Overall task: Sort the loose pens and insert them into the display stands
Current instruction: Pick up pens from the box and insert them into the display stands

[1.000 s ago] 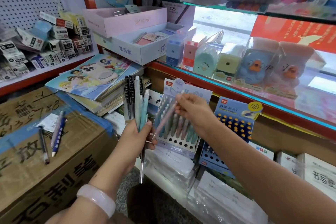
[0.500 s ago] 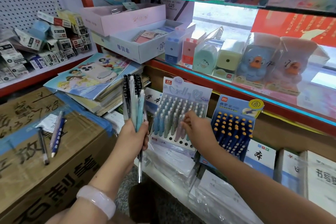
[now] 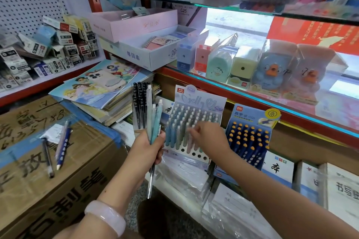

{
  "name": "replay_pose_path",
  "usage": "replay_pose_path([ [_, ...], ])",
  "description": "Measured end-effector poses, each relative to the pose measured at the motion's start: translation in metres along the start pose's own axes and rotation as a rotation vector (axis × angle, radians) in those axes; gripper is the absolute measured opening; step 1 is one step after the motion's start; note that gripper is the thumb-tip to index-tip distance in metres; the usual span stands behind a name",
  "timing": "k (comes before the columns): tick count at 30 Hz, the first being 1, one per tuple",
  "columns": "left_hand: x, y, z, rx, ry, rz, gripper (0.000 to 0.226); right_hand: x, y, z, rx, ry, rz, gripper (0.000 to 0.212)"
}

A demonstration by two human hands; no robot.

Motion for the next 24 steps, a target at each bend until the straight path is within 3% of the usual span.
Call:
replay_pose_path([
  [2, 0.000, 0.005, 0.000, 0.022, 0.005, 0.042, 0.014, -0.006, -0.015, 0.019, 0.253, -0.054, -0.047, 0.032],
  [5, -0.001, 0.013, 0.003, 0.059, -0.004, 0.113, 0.008, -0.010, -0.015, 0.049, 0.653, -0.102, 0.108, 0.023],
  [11, -0.001, 0.016, 0.003, 0.018, -0.014, 0.098, 0.020, -0.008, -0.009, 0.049, 0.923, -0.008, 0.166, 0.017],
  [15, 0.000, 0.020, 0.001, 0.043, -0.001, 0.089, 0.024, -0.010, -0.013, 0.044, 0.995, -0.025, 0.148, 0.013],
  [20, 0.001, 0.011, 0.001, 0.015, 0.001, -0.003, 0.022, -0.012, -0.033, 0.016, 1.113, 0.006, -0.031, 0.011],
  [22, 0.004, 0.005, 0.002, 0.027, 0.002, -0.050, 0.019, -0.015, -0.050, -0.004, 0.979, -0.027, -0.171, 0.008],
  [24, 0.006, 0.002, 0.003, 0.035, 0.009, -0.077, 0.018, -0.021, -0.062, -0.022, 0.695, -0.051, -0.290, 0.008],
])
Point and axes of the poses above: each hand's wrist, its own x-axis towards the middle knuckle, its own y-axis out of the palm, z = x × y, the point moved 8 cm from there along x, towards the middle knuckle, and after that the axes turned 9 degrees about z, right-handed, at the moved point
